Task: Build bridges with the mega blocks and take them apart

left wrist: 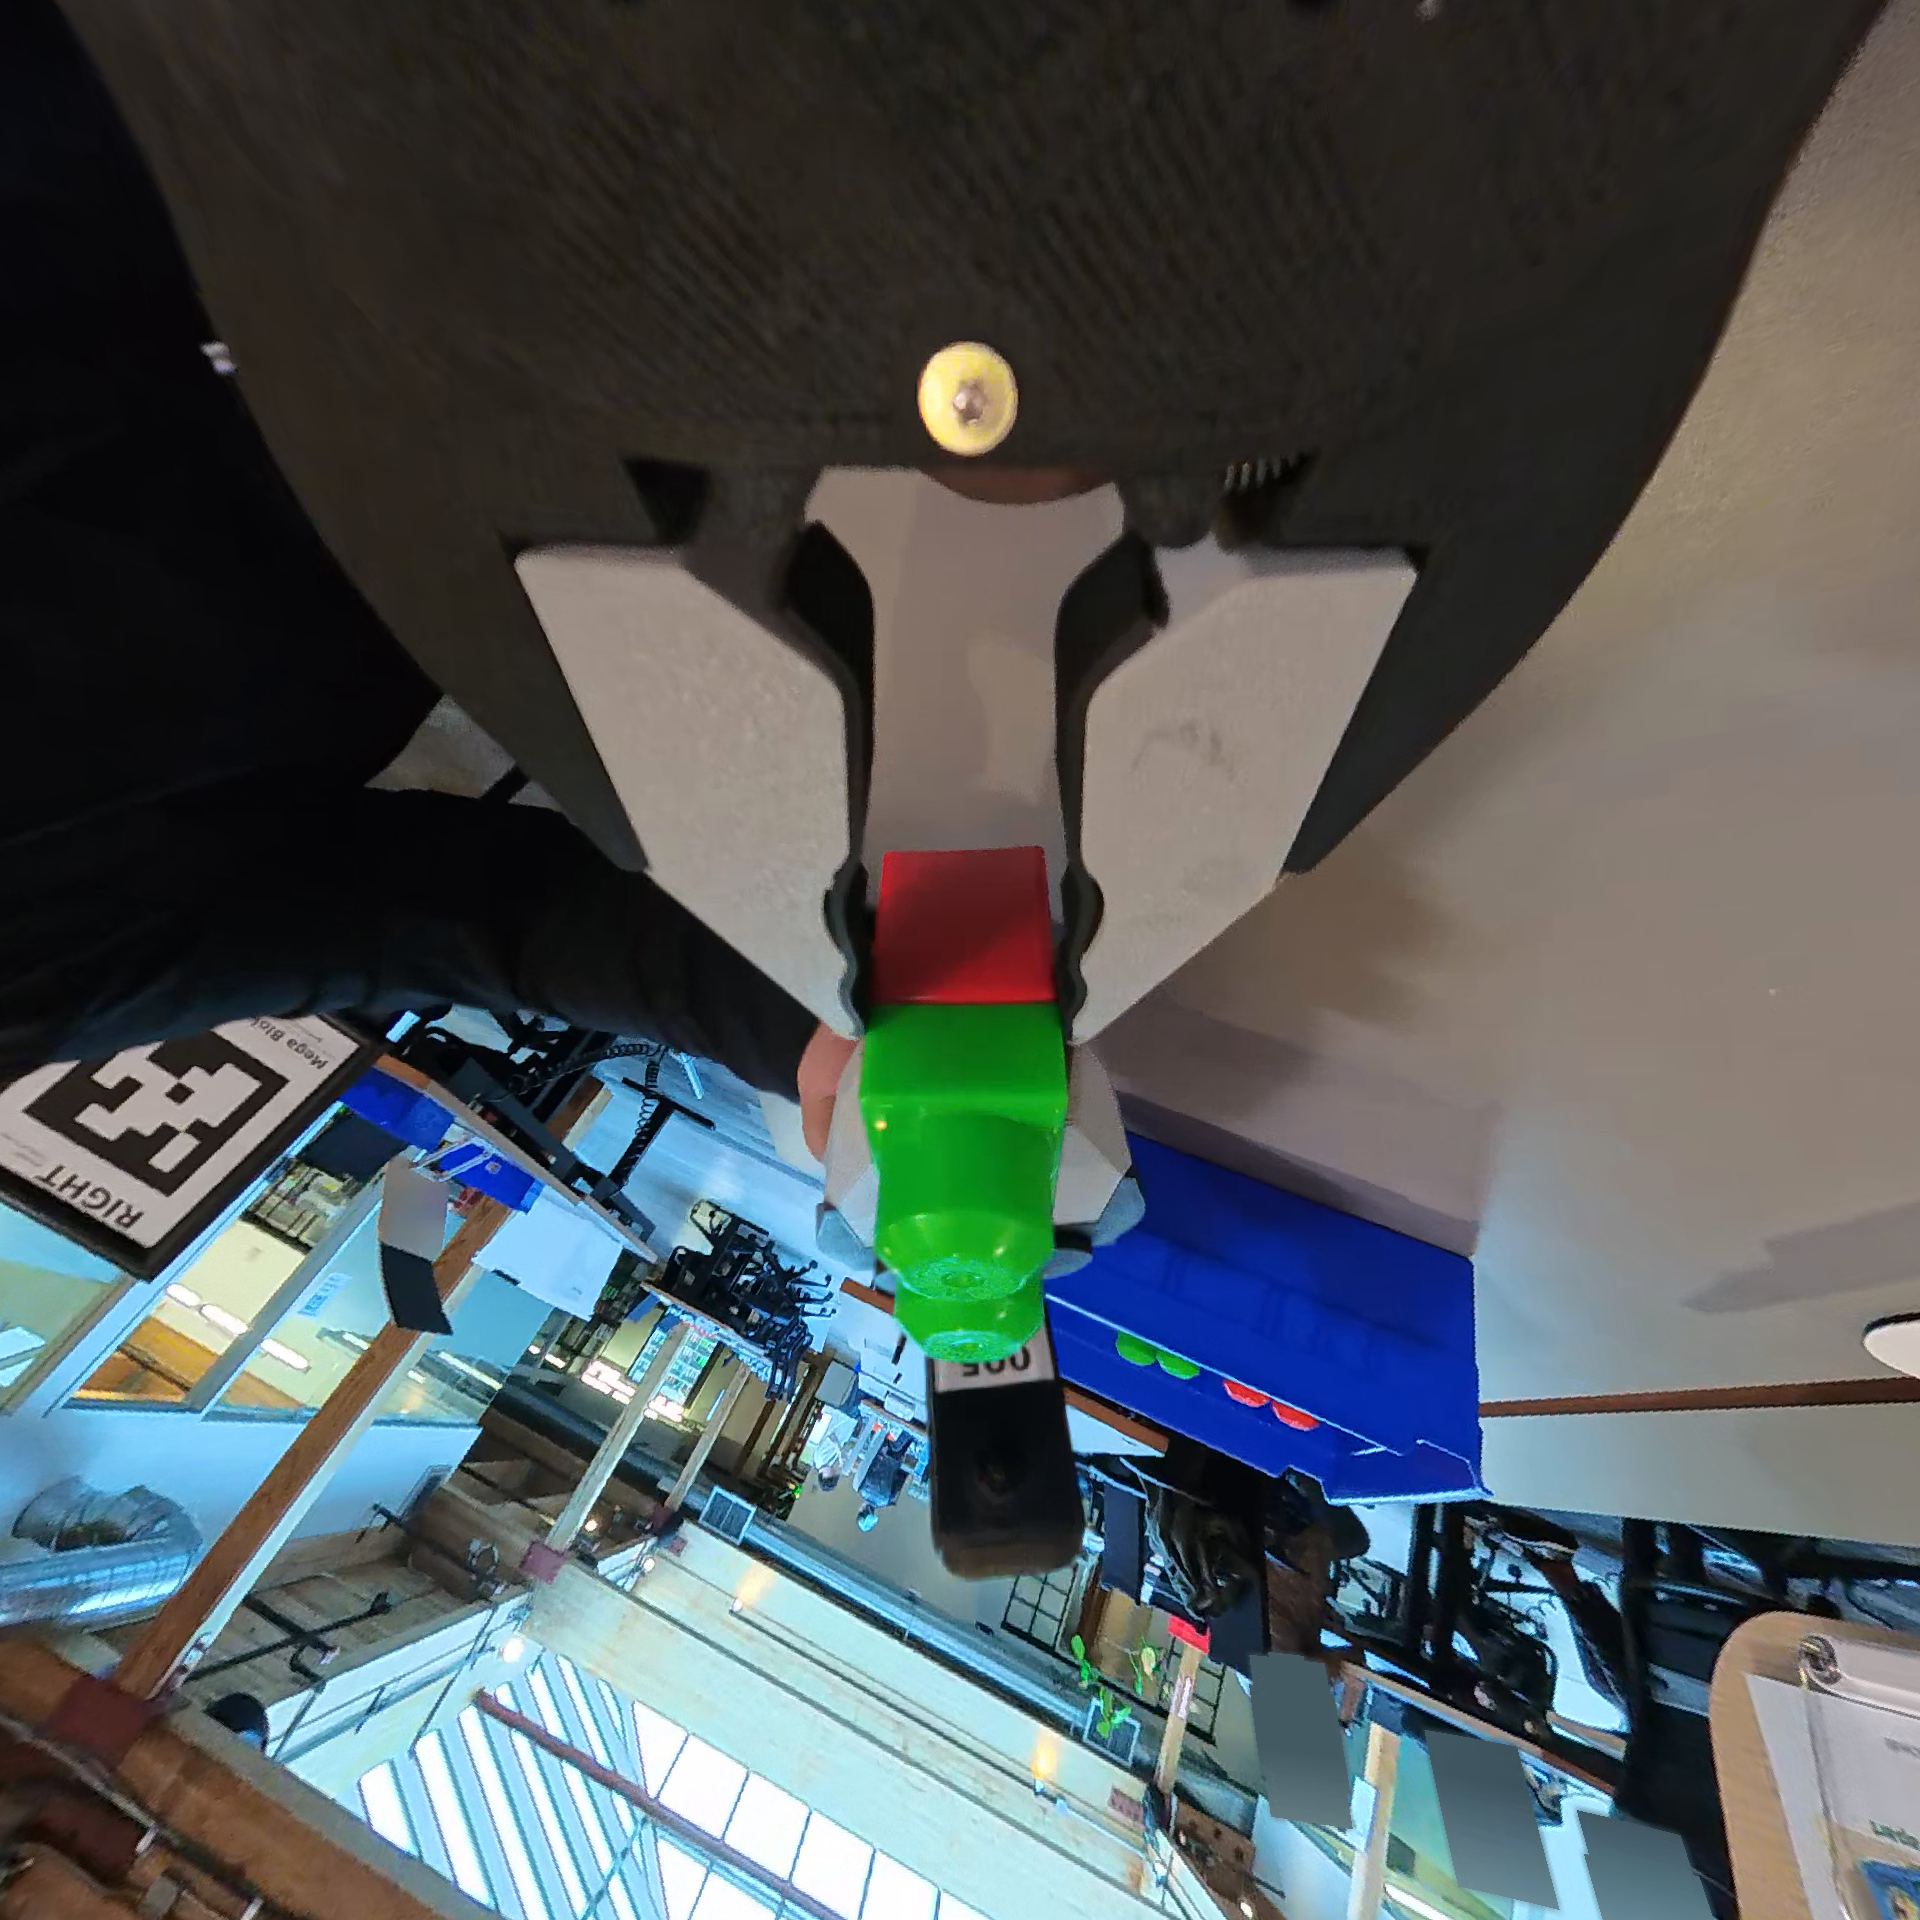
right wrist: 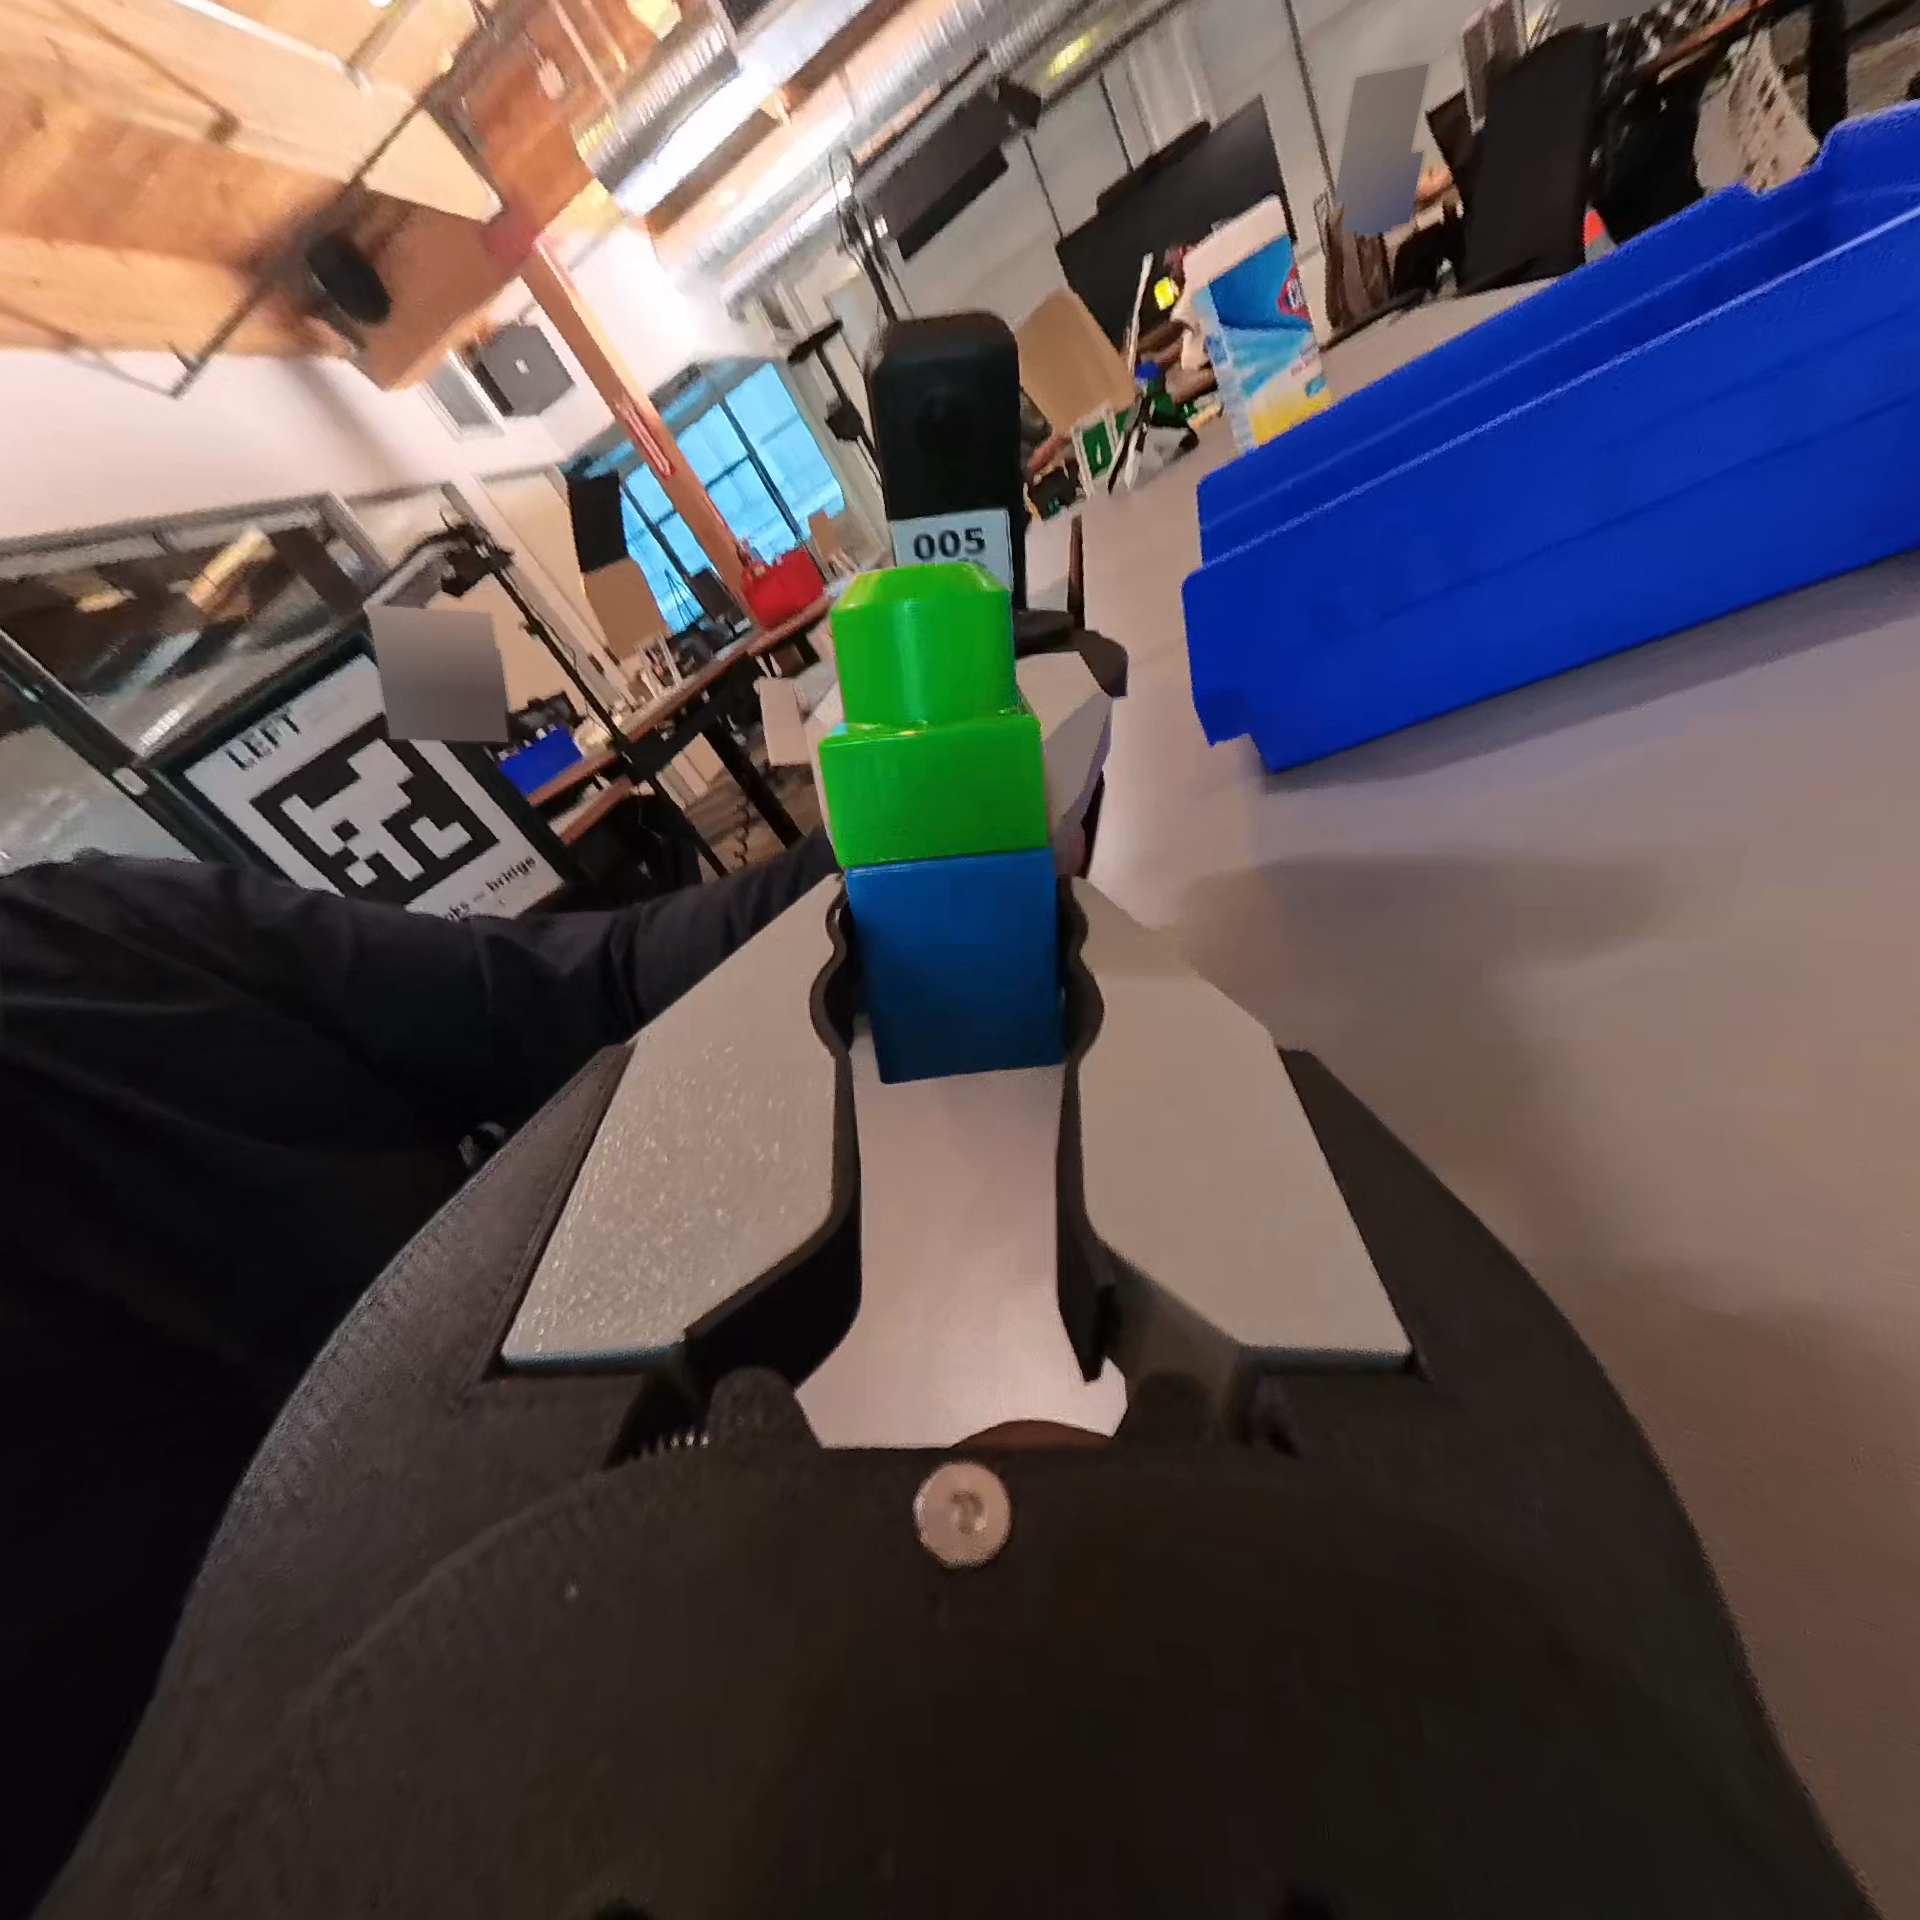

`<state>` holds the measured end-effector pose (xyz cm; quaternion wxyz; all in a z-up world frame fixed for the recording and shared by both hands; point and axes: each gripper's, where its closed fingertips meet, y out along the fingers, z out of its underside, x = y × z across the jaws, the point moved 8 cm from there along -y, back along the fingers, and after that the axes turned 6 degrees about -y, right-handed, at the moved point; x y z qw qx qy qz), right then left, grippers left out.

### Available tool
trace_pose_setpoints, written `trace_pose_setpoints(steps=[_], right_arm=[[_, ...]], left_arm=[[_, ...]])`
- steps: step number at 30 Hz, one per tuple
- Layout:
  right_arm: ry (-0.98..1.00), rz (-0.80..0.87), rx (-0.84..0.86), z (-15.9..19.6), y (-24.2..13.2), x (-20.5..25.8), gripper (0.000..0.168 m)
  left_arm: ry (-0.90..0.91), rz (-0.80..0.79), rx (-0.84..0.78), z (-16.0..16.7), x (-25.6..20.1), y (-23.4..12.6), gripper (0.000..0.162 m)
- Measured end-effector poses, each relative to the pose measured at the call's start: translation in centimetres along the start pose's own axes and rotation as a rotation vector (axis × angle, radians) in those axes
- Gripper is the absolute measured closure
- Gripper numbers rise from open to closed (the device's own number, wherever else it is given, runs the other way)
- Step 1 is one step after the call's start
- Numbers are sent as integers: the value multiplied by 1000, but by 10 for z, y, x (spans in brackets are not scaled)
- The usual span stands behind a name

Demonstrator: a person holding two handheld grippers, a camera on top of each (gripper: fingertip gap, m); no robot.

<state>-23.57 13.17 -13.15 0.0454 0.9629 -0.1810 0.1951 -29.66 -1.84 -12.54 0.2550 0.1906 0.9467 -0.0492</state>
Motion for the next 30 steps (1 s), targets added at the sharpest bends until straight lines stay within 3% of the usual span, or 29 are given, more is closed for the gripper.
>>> trace_pose_setpoints(steps=[12, 18, 28, 30], right_arm=[[-73, 52, 80, -5, -6, 6, 114], [-84, 38, 146, 3, 3, 8, 131], [-98, 106, 184, 3, 2, 6, 132], [-105, 137, 171, 0, -3, 5, 132]], left_arm=[[30, -8, 101, 7, -2, 3, 129], [42, -15, 198, 21, -1, 14, 130], [-4, -25, 157, 17, 6, 10, 129], [-21, -17, 124, 13, 7, 5, 122]])
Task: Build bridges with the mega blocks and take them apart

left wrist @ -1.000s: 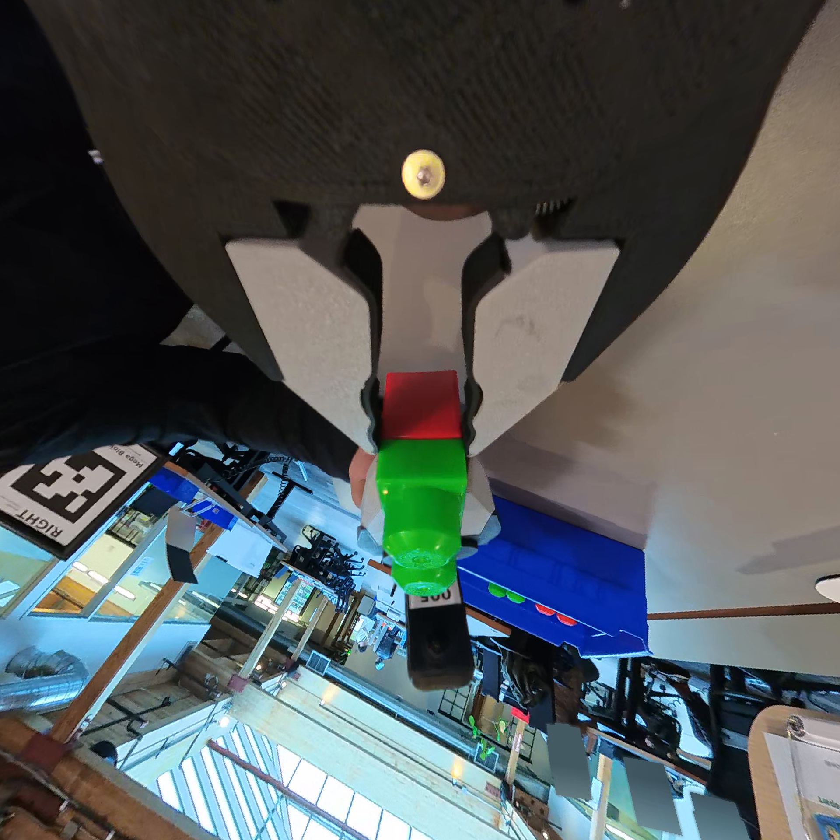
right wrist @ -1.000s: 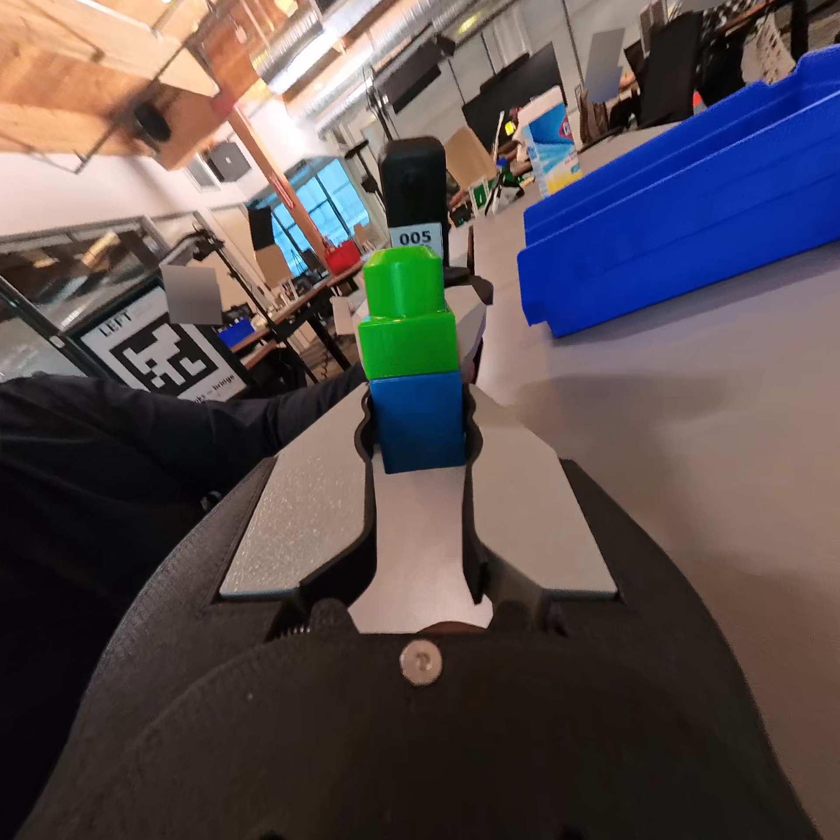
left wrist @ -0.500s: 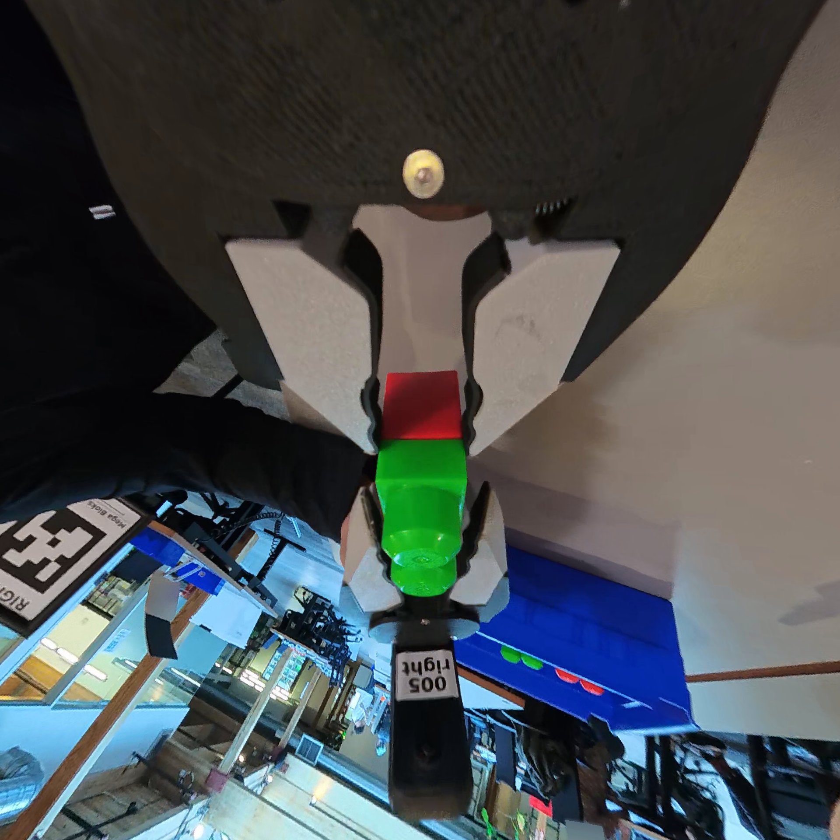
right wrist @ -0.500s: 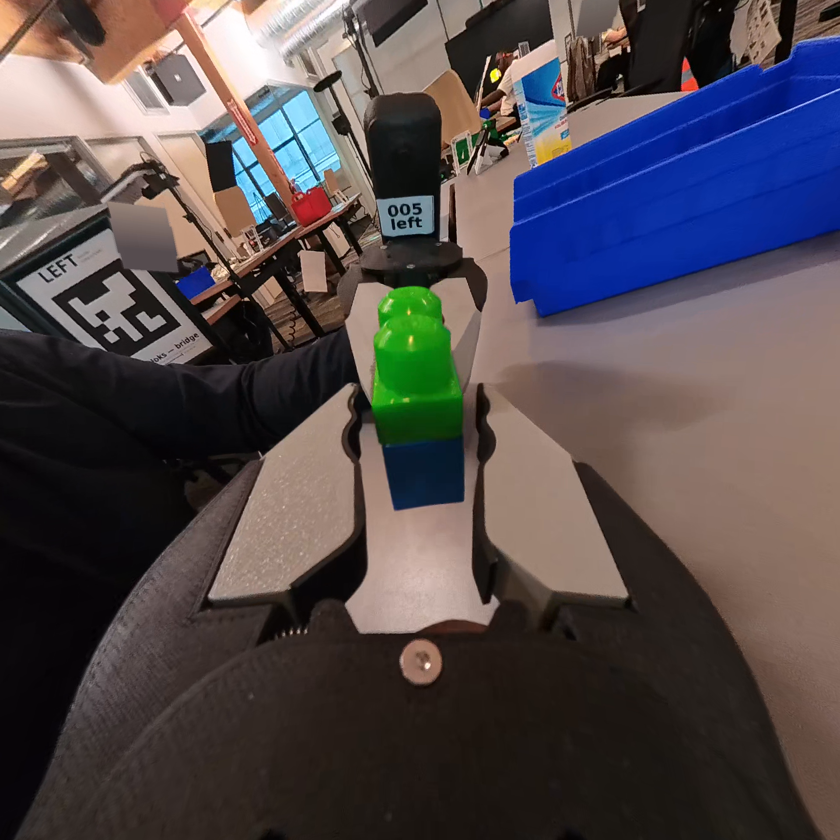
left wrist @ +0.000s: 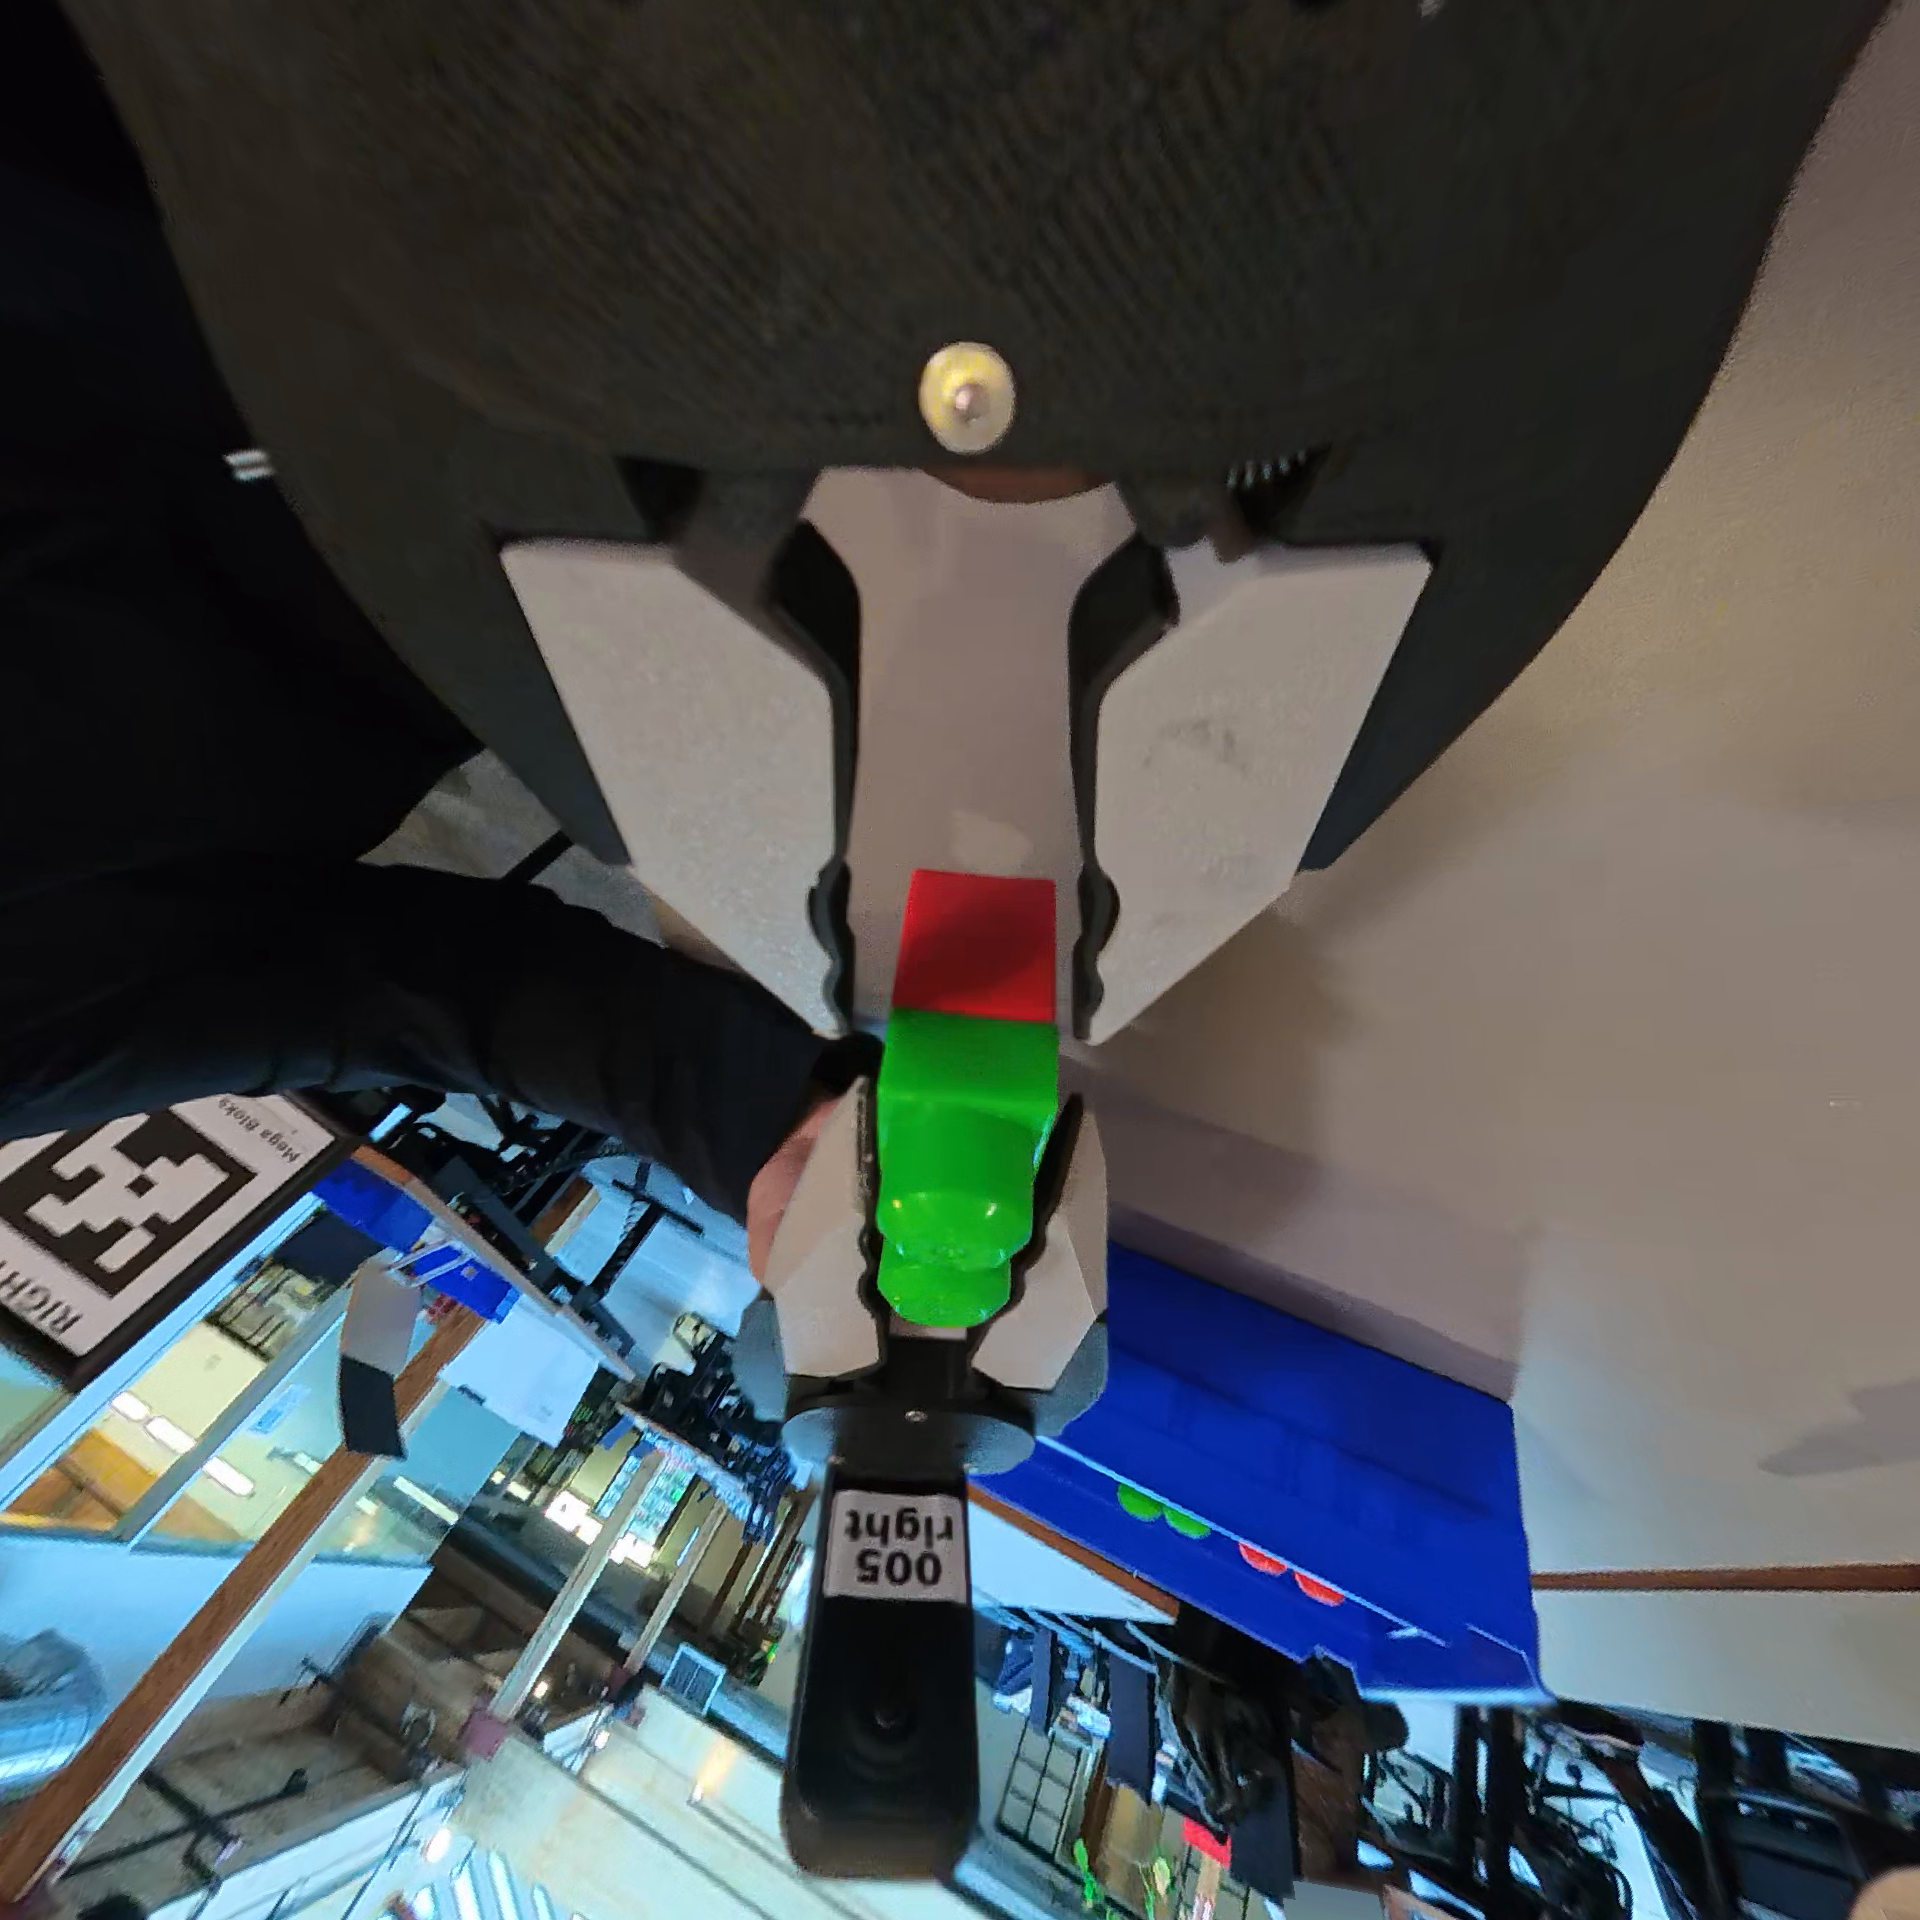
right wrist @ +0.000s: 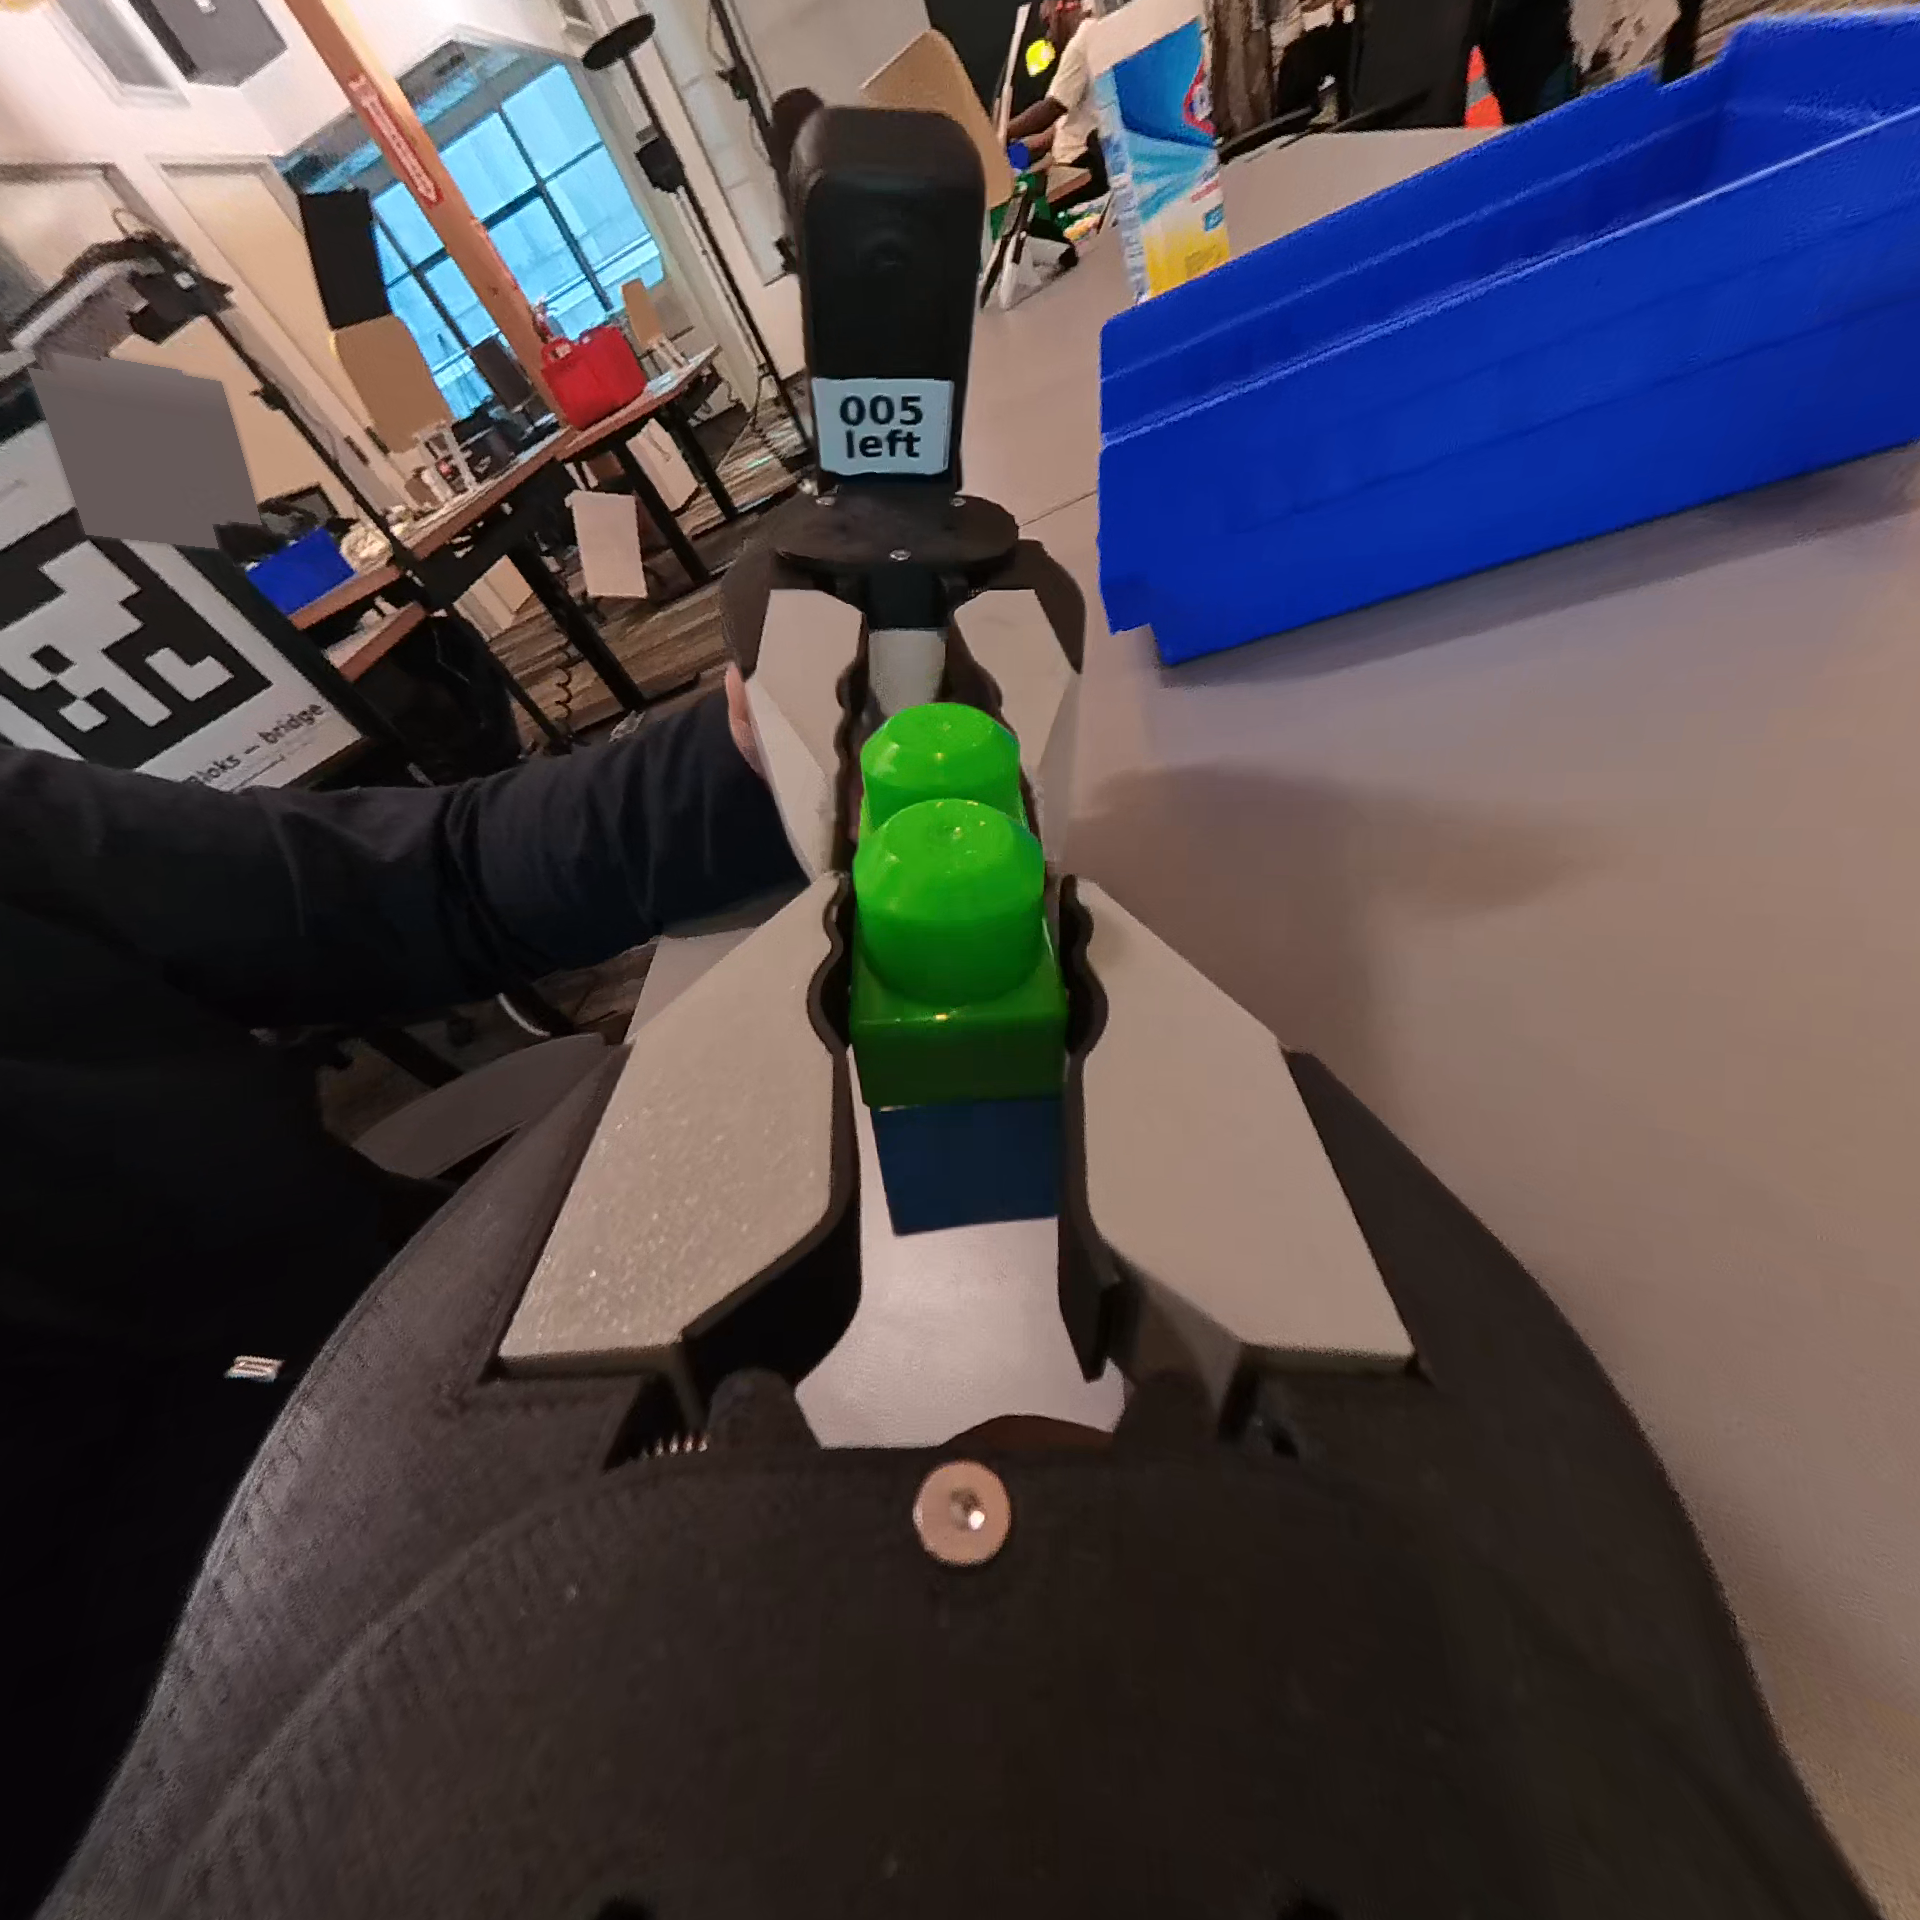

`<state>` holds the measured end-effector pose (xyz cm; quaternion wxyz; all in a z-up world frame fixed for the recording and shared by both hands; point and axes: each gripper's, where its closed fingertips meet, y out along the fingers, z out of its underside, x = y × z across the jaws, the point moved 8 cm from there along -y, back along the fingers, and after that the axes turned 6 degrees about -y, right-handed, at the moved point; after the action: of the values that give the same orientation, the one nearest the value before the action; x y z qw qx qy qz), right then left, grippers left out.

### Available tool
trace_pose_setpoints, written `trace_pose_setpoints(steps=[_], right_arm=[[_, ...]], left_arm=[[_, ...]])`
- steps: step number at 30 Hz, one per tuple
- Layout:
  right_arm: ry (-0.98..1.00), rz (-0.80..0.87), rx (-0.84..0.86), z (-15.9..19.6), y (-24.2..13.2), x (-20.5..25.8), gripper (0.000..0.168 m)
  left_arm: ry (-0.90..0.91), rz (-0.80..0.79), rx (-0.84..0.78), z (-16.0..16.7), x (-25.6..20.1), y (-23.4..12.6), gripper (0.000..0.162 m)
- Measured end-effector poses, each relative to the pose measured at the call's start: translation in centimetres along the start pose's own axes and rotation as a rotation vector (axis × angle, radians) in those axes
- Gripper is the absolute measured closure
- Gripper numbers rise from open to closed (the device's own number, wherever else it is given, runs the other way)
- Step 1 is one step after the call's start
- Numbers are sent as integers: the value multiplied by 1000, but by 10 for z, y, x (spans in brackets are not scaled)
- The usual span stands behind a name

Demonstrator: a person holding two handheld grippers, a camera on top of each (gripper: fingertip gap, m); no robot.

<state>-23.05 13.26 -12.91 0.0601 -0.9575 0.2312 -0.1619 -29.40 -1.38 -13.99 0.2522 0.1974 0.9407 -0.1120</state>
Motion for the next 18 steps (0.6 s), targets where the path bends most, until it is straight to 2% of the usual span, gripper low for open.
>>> trace_pose_setpoints(steps=[4, 8, 11, 14, 18], right_arm=[[-11, 37, -27, -5, -5, 4, 132], [-37, 119, 44, -7, -4, 11, 132], [-52, 171, 72, -13, -21, 23, 132], [-84, 271, 63, -25, -61, 35, 132], [-115, 486, -7, -42, -146, 47, 132]], left_arm=[[-18, -5, -49, -6, 5, -12, 125], [-40, -16, -82, -9, 9, -18, 125], [-51, -18, -94, -10, 9, -20, 126], [-49, -9, -94, -11, 7, -20, 127], [-39, -7, -87, -11, 4, -18, 127]])
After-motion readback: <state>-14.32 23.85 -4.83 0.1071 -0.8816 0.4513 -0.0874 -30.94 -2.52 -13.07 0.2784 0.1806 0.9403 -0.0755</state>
